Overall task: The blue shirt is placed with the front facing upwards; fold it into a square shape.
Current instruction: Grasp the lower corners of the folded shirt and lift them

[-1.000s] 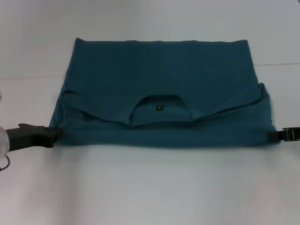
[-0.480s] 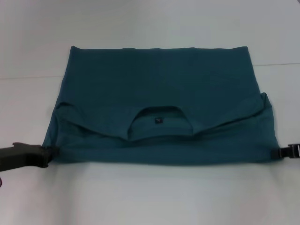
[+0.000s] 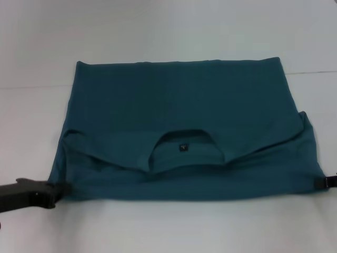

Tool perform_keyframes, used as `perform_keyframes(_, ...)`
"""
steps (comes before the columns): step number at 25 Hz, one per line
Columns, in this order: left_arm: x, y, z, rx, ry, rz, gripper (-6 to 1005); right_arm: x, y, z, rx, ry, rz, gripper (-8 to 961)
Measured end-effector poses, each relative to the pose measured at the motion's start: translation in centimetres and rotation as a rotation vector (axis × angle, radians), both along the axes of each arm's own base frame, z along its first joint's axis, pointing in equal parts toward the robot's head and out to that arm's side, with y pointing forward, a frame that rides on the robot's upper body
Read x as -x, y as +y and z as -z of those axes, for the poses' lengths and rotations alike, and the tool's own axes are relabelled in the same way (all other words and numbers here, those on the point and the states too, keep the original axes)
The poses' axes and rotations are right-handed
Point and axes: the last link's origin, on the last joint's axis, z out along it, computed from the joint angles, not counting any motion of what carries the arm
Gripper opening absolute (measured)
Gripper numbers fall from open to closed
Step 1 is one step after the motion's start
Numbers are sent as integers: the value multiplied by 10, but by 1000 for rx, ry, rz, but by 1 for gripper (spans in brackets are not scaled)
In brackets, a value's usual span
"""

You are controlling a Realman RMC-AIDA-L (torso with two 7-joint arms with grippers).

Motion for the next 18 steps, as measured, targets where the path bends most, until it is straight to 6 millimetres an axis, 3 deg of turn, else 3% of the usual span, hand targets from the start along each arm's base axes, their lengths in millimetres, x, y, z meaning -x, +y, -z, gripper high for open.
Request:
perform_keyframes(4,0,-8,0,30,-22,-6,42,-2,-8,-3,14,15,8,54)
perform_keyframes(6,-4,-2,-5,15,-28,3,42,-1,-5,-9,-6,13,2,55)
perform_keyframes(9,-17,19,-18,-9,-18,45,42,11,16,-29,-76,1,-32,56)
perform_keyframes(10,-23,30,-25,-17,-12,65,42,24,34,-47,-106,-11,-62,56)
perform_keyframes(14,-44,53,-41,-14,-14,123,42,40,49,-69,-129,-25,-90,58)
perform_keyframes(18,-42,44,-43,-22,-31,117,42,43,35,-69,-120,-13,-94,59)
